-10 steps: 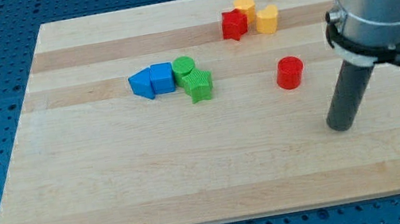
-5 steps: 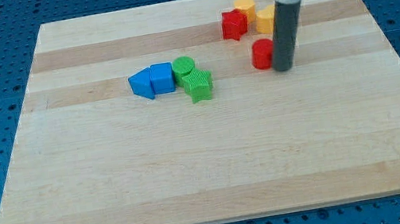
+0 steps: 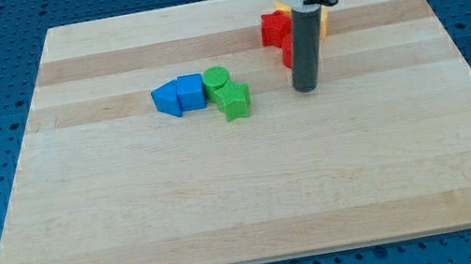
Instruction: Push the red circle into the yellow heart
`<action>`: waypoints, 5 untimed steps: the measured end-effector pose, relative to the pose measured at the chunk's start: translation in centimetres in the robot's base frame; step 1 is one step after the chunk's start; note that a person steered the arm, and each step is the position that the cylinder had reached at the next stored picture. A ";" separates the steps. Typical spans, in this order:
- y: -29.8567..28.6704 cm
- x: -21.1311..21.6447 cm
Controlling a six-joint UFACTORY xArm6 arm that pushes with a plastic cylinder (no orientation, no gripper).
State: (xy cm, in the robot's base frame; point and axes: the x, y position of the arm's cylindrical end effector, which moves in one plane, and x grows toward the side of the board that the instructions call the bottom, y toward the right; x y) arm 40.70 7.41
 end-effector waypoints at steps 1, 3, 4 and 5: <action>-1.6 -2.9; -0.9 -5.5; -0.7 -5.5; 0.4 -5.9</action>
